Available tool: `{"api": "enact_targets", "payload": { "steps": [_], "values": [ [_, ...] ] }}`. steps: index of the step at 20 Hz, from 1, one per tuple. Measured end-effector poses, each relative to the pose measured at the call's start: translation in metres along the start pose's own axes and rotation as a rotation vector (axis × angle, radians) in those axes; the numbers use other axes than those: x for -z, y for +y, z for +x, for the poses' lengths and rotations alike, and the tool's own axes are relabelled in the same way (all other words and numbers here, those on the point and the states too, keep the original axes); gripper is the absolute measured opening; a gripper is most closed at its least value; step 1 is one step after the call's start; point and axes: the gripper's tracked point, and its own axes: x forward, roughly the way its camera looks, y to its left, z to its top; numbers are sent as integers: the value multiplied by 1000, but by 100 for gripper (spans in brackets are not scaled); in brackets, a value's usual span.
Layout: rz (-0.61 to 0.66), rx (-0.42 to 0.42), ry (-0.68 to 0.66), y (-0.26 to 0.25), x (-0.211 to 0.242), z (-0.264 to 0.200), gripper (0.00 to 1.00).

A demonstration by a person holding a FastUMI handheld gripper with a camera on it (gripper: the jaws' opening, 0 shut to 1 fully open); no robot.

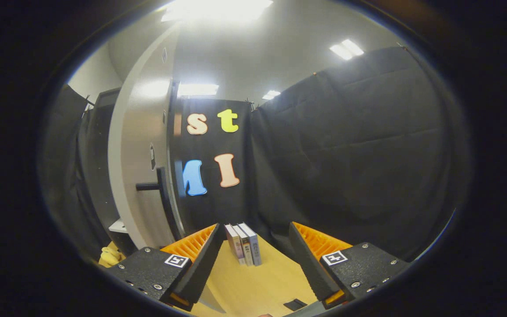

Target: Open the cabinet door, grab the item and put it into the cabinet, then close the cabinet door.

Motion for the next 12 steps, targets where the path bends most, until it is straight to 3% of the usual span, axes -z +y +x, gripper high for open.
{"api": "enact_targets", "payload": {
  "steps": [12],
  "values": [
    [-39,22,-20,34,8,1,91]
  ]
}}
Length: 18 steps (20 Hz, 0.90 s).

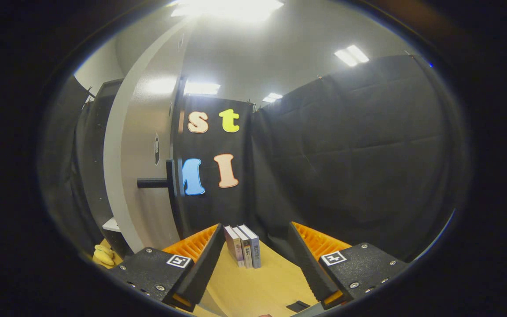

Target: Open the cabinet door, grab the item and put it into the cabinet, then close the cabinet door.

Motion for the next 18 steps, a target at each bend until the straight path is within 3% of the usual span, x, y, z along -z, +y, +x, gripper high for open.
{"api": "enact_targets", "payload": {
  "steps": [18],
  "values": [
    [28,-223,-7,119,2,-40,91]
  ]
}}
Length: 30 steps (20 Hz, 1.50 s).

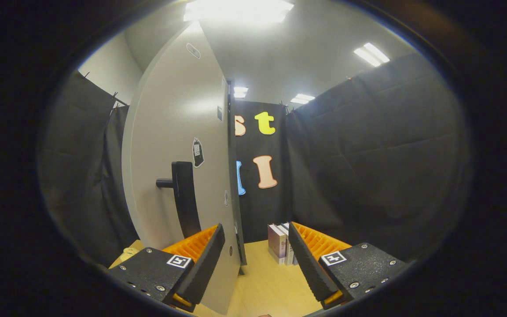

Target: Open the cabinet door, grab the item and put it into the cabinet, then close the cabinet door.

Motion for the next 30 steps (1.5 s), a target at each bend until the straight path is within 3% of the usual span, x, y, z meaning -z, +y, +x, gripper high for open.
{"api": "enact_targets", "payload": {
  "steps": [16,30],
  "values": [
    [14,-148,9,81,1,23,91],
    [21,-321,54,198,15,57,93]
  ]
}}
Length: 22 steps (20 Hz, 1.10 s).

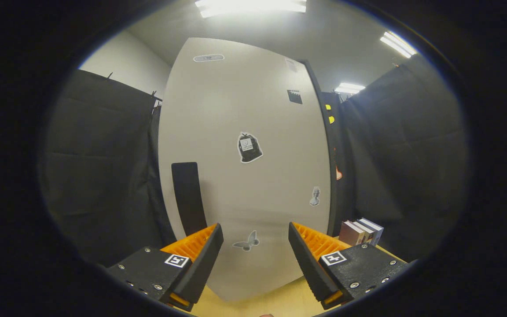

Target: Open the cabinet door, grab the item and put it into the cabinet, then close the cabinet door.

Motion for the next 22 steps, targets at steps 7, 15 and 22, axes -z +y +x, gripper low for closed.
{"api": "enact_targets", "payload": {
  "steps": [7,15,22],
  "values": [
    [-15,-47,15,25,14,2,93],
    [-40,-86,-35,16,14,-61,93],
    [-40,-67,-93,-1,25,-115,93]
  ]
}}
